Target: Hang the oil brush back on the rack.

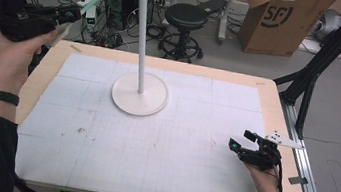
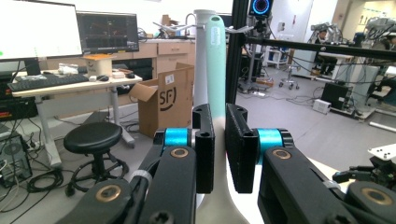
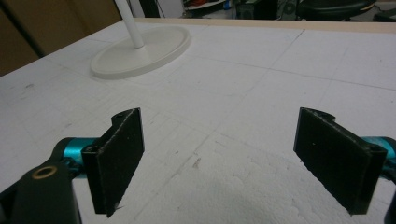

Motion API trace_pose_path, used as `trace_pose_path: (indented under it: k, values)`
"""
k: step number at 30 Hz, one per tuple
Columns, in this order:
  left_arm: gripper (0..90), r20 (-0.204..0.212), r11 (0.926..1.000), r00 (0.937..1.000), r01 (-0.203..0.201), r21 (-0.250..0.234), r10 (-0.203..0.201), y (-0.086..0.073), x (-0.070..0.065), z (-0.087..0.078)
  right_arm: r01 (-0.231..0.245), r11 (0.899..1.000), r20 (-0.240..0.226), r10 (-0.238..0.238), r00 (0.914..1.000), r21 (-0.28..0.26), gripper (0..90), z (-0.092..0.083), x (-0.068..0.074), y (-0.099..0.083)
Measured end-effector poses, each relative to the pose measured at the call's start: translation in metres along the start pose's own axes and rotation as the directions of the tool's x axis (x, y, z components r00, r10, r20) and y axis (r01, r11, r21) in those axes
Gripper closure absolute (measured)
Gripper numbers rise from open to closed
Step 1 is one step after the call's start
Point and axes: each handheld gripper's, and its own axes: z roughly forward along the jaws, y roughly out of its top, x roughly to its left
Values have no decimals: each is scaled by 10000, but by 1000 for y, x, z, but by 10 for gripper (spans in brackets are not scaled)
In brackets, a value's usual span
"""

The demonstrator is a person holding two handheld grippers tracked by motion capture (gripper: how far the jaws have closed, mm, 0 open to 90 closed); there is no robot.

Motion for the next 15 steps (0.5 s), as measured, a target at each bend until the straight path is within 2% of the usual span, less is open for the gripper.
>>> trace_pose_path:
  k: [15]
  values:
    - [823, 39, 9999, 10000, 15, 120, -16, -1, 3, 7, -22, 10000, -15, 22, 10000, -4, 154, -1, 0, 0]
